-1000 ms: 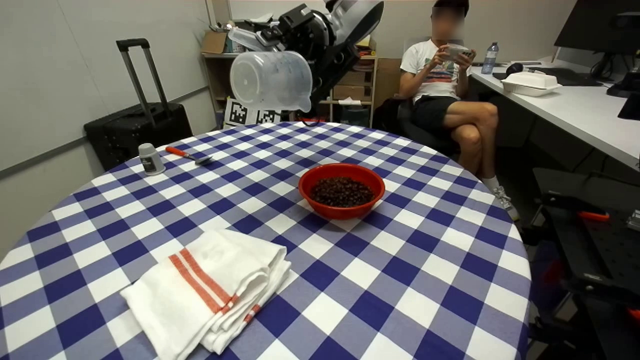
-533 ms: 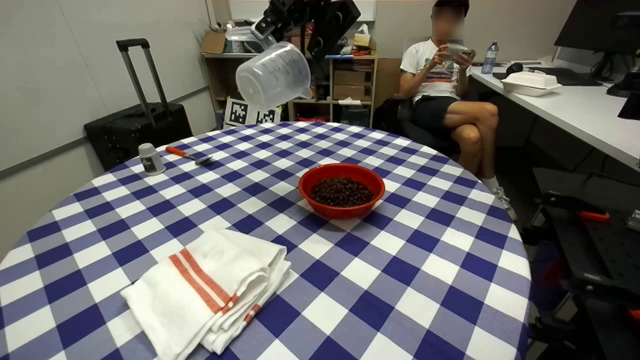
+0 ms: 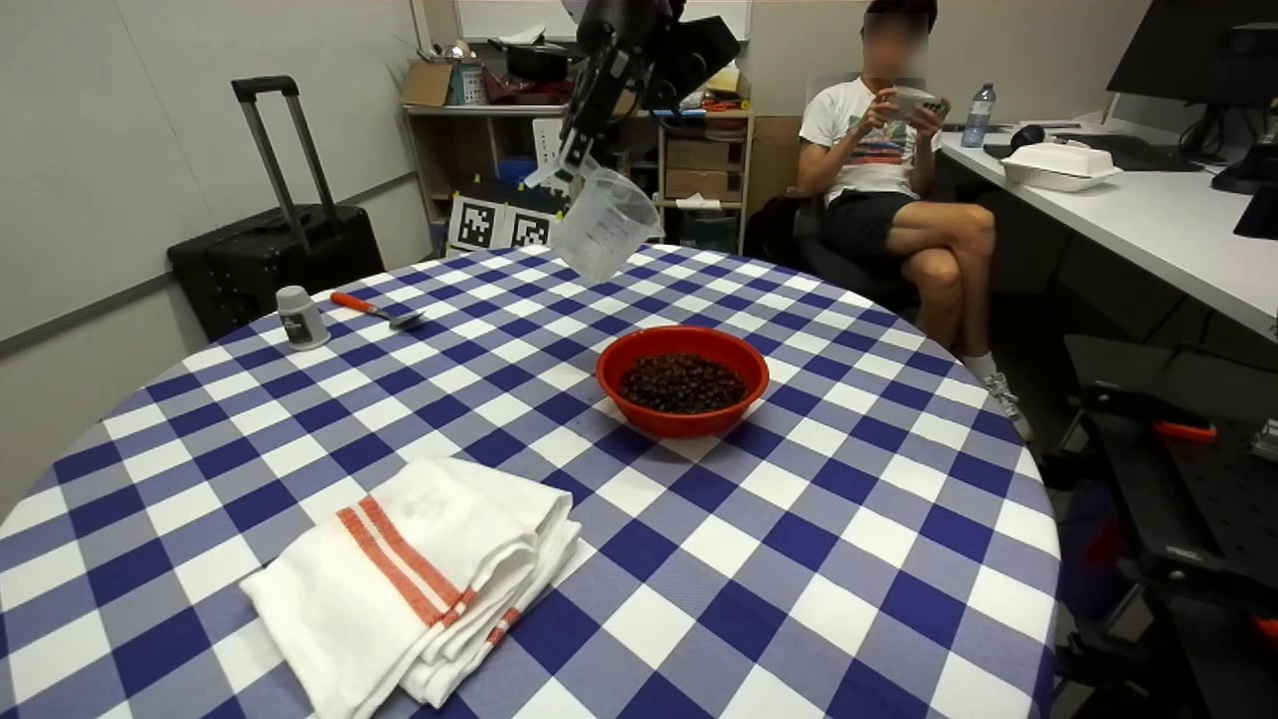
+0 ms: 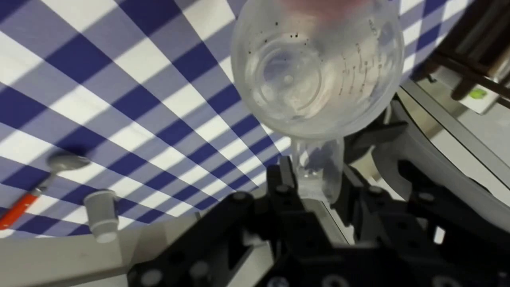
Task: Pour the contents in the jug into the red bowl
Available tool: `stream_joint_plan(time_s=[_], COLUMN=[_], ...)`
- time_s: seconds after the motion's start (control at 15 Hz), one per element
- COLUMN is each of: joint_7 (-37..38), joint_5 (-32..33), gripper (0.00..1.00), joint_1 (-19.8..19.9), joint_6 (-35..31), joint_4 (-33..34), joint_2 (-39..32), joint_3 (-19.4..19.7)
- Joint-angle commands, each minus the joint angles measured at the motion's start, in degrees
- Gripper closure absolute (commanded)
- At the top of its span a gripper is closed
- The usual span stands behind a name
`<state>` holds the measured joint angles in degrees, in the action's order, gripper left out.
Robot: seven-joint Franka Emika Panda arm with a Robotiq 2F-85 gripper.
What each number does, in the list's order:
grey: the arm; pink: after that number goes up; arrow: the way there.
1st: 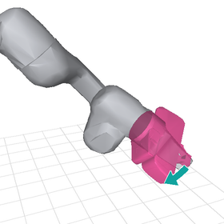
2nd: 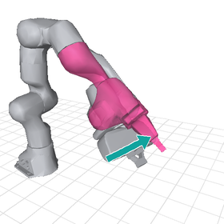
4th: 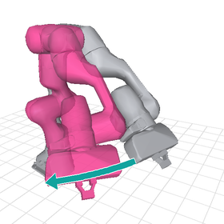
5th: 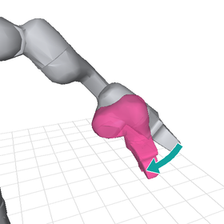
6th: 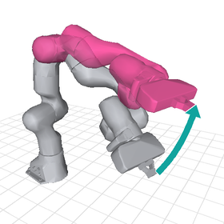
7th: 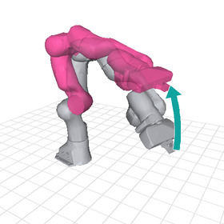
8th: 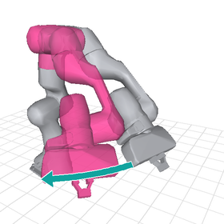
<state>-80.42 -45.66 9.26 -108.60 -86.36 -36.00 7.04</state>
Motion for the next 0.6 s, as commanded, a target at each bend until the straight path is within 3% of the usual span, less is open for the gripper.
stream_joint_plan(time_s=[0.0, 0.27, 0.53], joint_7=[0.6, 4.4, 13.5], joint_5=[8.3, 19.9, 34.7], gripper=[0.93, 0.93, 0.93], joint_1=[-0.6, -0.3, -1.4], joint_6=[-11.4, -23.0, -32.1], joint_4=[-6.0, -9.8, -13.8], joint_2=[2.6, 3.4, 4.6], joint_3=[-0.5, -0.7, 1.0])
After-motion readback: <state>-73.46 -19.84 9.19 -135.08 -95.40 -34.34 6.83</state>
